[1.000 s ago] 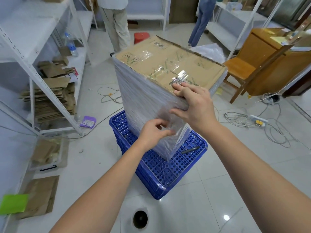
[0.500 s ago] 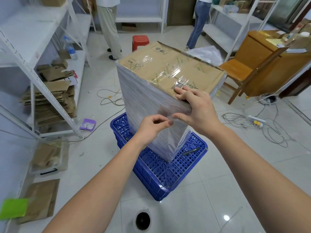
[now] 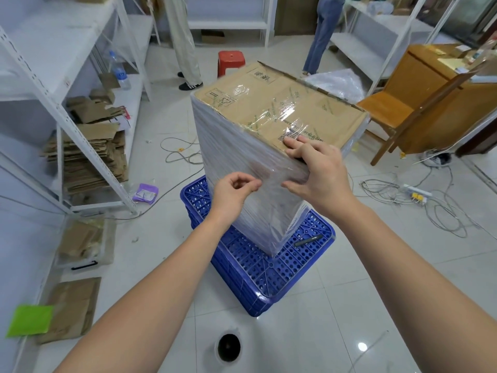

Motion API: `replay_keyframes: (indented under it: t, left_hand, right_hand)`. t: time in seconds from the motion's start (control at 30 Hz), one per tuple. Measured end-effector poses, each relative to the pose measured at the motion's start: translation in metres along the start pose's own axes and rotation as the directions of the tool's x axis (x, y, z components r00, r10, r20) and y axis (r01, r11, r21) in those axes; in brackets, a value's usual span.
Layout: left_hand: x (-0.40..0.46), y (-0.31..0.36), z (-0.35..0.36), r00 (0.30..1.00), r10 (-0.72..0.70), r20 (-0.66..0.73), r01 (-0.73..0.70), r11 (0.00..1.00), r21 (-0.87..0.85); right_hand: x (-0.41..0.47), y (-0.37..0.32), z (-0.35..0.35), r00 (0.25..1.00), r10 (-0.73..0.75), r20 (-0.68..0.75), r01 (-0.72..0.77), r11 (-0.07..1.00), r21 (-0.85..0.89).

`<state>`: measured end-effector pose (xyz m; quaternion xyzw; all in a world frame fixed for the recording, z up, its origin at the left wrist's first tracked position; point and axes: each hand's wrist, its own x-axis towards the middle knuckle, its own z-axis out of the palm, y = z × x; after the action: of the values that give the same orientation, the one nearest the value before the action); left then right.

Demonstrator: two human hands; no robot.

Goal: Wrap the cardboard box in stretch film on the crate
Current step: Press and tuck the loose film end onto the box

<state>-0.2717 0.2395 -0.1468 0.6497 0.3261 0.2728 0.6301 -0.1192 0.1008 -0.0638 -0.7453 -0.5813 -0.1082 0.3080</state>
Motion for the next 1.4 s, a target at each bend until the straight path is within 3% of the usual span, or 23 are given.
replay_keyframes:
  t: [0.07,0.13,0.23,0.3,0.37,0.47,0.57,0.6,0.7,0.73,0.8,0.9,1.0,1.17,1.33,1.4]
  left_hand:
    - [-0.001,-0.002,-0.006,0.999,0.008,-0.042,-0.005,0.998,0.068]
    - [-0.01,0.0,-0.005,0.988,-0.016,0.155,-0.02,0.972,0.232]
    - [-0.026,0.012,0.013,0.824,-0.179,0.537,-0.175,0.822,0.542]
    - [-0.02,0.017,0.028,0.749,-0.224,0.624,-0.333,0.687,0.646]
    - [-0.004,0.022,0.037,0.722,-0.244,0.648,-0.37,0.654,0.66]
    - [0.017,0.021,0.043,0.708,-0.271,0.652,-0.269,0.75,0.605]
    - [0.028,0.015,0.045,0.713,-0.269,0.648,-0.235,0.779,0.582]
    - [0.031,0.012,0.042,0.705,-0.268,0.656,-0.28,0.745,0.606]
    - [0.032,-0.011,0.024,0.655,-0.387,0.649,-0.479,0.452,0.753]
    - [0.028,-0.021,0.018,0.649,-0.417,0.636,-0.5,0.397,0.77]
    - [0.017,-0.043,0.017,0.606,-0.43,0.669,-0.548,0.384,0.743]
    - [0.002,-0.064,0.045,0.523,-0.438,0.731,-0.549,0.483,0.682]
    - [0.013,-0.075,0.069,0.545,-0.455,0.704,-0.435,0.564,0.702]
    - [0.032,-0.092,0.066,0.544,-0.42,0.726,-0.381,0.647,0.66]
    - [0.045,-0.144,0.025,0.696,-0.435,0.572,-0.342,0.499,0.796]
    - [0.035,-0.15,0.025,0.675,-0.429,0.6,-0.393,0.479,0.785]
  right_hand:
    - [-0.001,0.001,0.003,0.999,-0.006,-0.033,0.006,1.0,-0.015]
    - [-0.002,0.001,0.006,0.998,-0.019,-0.064,0.018,1.0,-0.023]
    - [-0.002,0.002,0.008,0.996,-0.024,-0.086,0.023,1.0,-0.015]
    - [-0.002,0.002,0.007,0.996,-0.024,-0.088,0.023,1.0,-0.016]
    - [-0.004,0.003,0.007,0.996,-0.024,-0.085,0.022,1.0,-0.021]
    - [-0.005,0.007,0.009,0.998,-0.014,-0.06,0.013,1.0,-0.026]
    - [0.0,0.01,0.011,0.999,0.003,-0.052,-0.003,1.0,-0.01]
    - [0.001,0.01,0.011,0.998,0.0,-0.058,-0.001,1.0,-0.004]
    - [-0.003,0.01,0.01,0.997,-0.022,-0.078,0.022,1.0,-0.003]
    - [-0.003,0.009,0.01,0.996,-0.029,-0.082,0.029,1.0,-0.007]
    - [-0.002,0.007,0.01,0.995,-0.033,-0.094,0.032,0.999,-0.005]
    - [0.0,0.005,0.012,0.992,-0.039,-0.122,0.04,0.999,0.009]
    - [-0.006,0.009,0.012,0.988,-0.06,-0.142,0.06,0.998,-0.006]
    - [-0.002,0.011,0.014,0.988,-0.054,-0.144,0.055,0.998,0.005]
    - [0.0,0.012,0.015,0.985,-0.07,-0.158,0.071,0.997,0.002]
    - [0.002,0.012,0.016,0.986,-0.058,-0.159,0.06,0.998,0.011]
